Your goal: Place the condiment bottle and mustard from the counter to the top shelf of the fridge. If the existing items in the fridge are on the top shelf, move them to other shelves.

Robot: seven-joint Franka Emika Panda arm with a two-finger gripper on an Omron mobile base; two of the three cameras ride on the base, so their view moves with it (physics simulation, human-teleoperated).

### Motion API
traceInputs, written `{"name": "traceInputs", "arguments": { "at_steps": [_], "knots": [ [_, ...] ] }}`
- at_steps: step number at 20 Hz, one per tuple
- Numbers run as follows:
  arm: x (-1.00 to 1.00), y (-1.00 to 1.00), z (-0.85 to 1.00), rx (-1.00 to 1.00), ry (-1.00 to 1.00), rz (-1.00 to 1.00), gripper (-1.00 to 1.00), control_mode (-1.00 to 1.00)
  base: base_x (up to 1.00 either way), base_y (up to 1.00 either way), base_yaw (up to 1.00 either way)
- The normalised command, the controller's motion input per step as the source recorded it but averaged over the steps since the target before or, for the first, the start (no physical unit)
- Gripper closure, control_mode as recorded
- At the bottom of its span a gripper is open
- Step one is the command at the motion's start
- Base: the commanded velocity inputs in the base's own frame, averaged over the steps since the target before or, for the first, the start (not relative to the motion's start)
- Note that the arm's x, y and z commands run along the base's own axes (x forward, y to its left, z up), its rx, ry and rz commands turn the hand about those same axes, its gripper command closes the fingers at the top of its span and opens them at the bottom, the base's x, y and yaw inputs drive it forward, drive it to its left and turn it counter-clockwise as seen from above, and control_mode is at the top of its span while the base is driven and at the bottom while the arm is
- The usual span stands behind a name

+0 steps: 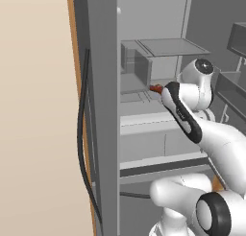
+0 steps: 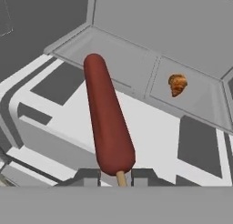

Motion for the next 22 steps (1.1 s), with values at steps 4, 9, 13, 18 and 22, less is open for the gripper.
{"name": "traceInputs", "arguments": {
  "at_steps": [4, 9, 13, 18, 22],
  "knots": [
    [0.44, 0.51, -0.17, 0.04, 0.0, -0.02, 1.0, -1.0, 0.0, 0.0, 0.0],
    [0.47, 0.33, -0.09, 0.01, 0.0, -0.01, 1.0, -1.0, 0.0, 0.0, 0.0],
    [0.54, 0.2, -0.13, 0.0, 0.0, 0.0, 1.0, -1.0, 0.0, 0.0, 0.0],
    [0.48, 0.09, -0.13, 0.0, 0.0, 0.0, 1.0, -1.0, 0.0, 0.0, 0.0],
    [0.45, 0.03, -0.23, 0.0, 0.0, 0.0, 1.0, -1.0, 0.0, 0.0, 0.0]
  ]
}}
